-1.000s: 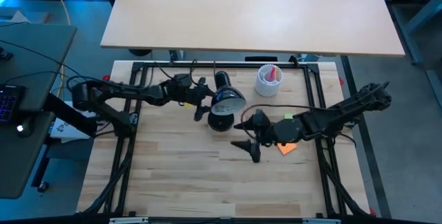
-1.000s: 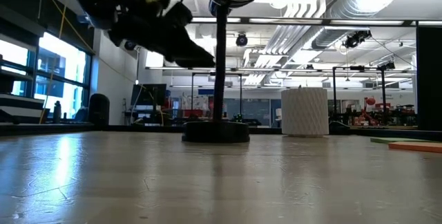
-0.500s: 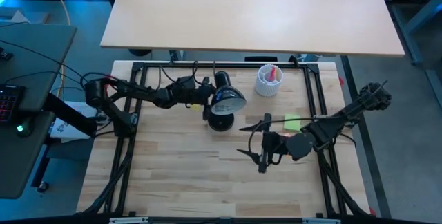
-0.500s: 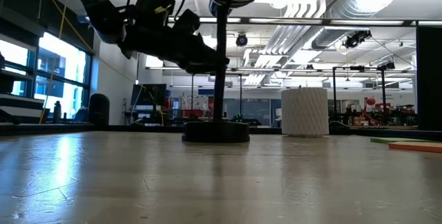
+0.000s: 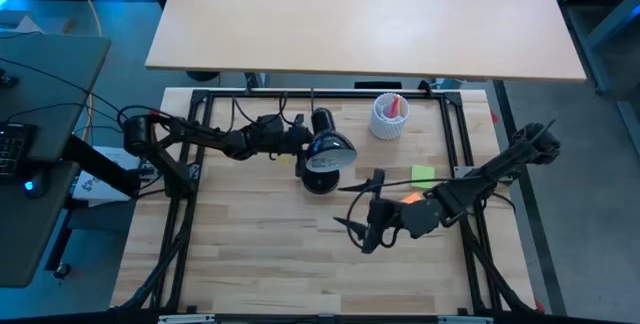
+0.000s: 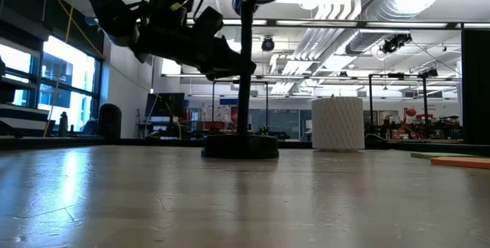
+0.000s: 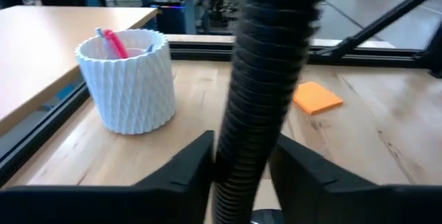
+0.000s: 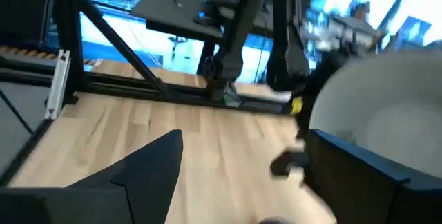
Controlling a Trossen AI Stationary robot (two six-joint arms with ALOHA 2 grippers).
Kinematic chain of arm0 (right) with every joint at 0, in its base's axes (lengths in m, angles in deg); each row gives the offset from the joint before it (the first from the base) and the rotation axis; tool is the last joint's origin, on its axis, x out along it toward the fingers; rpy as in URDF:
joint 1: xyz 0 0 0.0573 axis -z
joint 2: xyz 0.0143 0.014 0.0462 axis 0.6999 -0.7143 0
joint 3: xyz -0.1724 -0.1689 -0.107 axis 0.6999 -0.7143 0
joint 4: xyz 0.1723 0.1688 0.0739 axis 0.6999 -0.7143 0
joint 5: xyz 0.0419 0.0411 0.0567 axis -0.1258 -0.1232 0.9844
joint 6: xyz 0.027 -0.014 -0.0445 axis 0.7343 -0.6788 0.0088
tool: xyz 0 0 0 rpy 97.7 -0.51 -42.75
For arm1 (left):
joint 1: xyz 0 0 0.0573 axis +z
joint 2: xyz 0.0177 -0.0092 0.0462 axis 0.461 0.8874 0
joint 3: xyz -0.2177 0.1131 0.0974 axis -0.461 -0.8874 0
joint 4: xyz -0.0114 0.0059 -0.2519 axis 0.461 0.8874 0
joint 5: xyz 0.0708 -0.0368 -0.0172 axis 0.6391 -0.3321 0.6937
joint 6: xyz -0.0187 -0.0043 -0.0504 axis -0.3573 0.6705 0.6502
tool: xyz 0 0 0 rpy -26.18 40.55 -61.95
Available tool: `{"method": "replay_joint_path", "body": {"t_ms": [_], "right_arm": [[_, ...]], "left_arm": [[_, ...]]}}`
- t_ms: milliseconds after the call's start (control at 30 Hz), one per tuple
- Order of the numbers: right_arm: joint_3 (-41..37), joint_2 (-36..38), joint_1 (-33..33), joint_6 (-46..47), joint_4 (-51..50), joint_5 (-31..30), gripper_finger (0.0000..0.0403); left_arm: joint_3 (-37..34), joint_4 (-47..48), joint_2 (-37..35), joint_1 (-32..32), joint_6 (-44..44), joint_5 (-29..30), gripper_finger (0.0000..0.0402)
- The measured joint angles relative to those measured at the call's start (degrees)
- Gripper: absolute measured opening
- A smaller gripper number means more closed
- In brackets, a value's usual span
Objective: Screw lightbulb
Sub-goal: Insert the lightbulb into the desk lamp
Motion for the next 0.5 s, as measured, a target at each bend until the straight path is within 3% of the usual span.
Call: {"method": "replay_joint_path", "body": {"t_ms": [100, 200, 333, 500], "right_arm": [[0.0, -0.7, 0.3, -10.1, 2.2, -0.6, 0.0307], [0.0, -0.9, 0.8, -15.8, 2.6, -6.3, 0.0307], [0.0, -0.8, 1.2, -20.6, 2.7, -14.1, 0.0307], [0.0, -1.1, 1.1, -26.7, 2.3, -13.6, 0.0307]], "left_arm": [[0.0, 0.1, 0.0, -1.2, 0.3, 3.6, 0.0078], [0.0, 0.3, -0.3, -3.4, 0.3, 9.5, 0.0048], [0.0, 0.7, -0.3, -7.1, 0.4, 19.7, 0.0046], [0.1, 1.8, -0.3, -11.0, 4.4, 29.7, 0.0064]]}}
